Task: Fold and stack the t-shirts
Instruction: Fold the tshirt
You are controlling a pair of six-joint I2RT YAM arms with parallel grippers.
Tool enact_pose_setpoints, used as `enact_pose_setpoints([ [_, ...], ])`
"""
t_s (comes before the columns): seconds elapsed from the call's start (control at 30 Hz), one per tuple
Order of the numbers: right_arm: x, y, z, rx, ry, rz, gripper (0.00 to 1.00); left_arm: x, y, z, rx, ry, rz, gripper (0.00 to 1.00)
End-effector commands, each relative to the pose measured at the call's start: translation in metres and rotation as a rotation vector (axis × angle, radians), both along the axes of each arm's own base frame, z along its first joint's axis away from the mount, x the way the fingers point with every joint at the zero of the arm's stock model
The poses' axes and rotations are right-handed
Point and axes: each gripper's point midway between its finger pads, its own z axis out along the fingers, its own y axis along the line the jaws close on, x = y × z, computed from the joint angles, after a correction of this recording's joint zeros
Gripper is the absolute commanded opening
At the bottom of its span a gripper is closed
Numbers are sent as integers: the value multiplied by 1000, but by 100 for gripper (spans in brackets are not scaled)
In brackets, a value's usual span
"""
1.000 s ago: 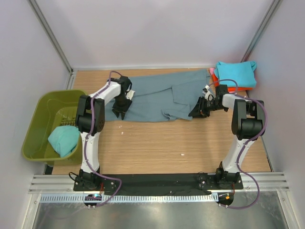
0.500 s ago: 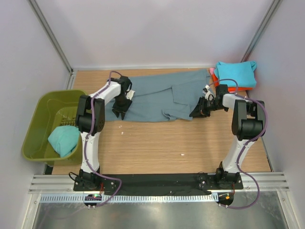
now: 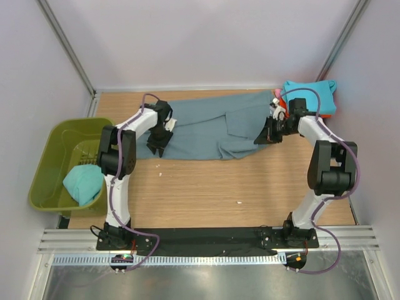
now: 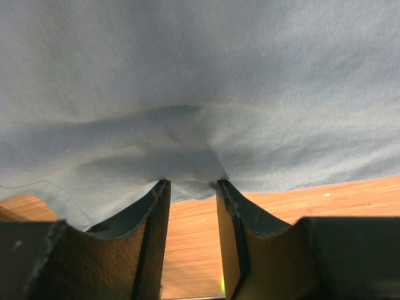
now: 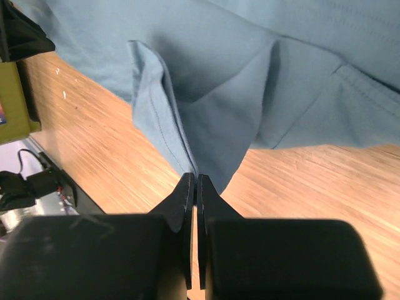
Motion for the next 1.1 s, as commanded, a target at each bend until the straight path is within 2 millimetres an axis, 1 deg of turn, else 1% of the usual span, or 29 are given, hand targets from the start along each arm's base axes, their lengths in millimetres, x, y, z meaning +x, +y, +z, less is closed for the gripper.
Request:
enact_pose_setpoints([
  [0.0, 5, -9, 48, -69, -155, 23, 1, 4, -3, 12, -14, -68, -36, 37],
  [0.03, 3, -9, 54, -71, -177, 23, 1, 4, -1, 15, -6, -78, -43, 37],
  [0.07, 2, -9, 57, -73, -187, 23, 1, 3, 1, 17, -1, -84, -46, 37],
  [0.1, 1, -10, 56, -76, -190, 21, 1, 1, 4, 22, 10, -95, -51, 37],
  [0.13, 0, -9, 60, -79, -206, 22, 1, 4, 10, 25, 34, -117, -54, 37],
  [0.2, -3, -10, 58, -87, -206, 29, 1, 3, 18, 30, 54, -137, -59, 37],
  [0.27, -4, -10, 62, -92, -213, 36, 1, 2, 32, 34, 104, -160, -71, 38],
  [0.3, -2, -11, 66, -95, -229, 40, 1, 5, 38, 37, 121, -178, -70, 37],
  [0.33, -1, -10, 68, -97, -236, 44, 1, 3, 51, 39, 173, -191, -82, 38],
  [0.4, 1, -11, 75, -105, -258, 44, 1, 4, 64, 41, 201, -205, -83, 39],
  [0.5, 1, -12, 75, -111, -262, 44, 1, -2, 80, 43, 206, -195, -82, 40],
  [0.63, -2, -10, 70, -96, -246, 39, 1, -8, 95, 42, 217, -186, -89, 41],
  [0.73, -3, -9, 69, -91, -243, 39, 1, -15, 101, 39, 226, -160, -129, 41],
  [0.83, -3, -9, 67, -91, -245, 39, 1, -22, 100, 33, 214, -138, -164, 41],
  [0.93, -3, -8, 67, -84, -244, 40, 1, -23, 97, 29, 194, -125, -185, 41],
  [1.07, -3, -8, 67, -82, -244, 39, 1, -16, 97, 26, 191, -124, -179, 41],
])
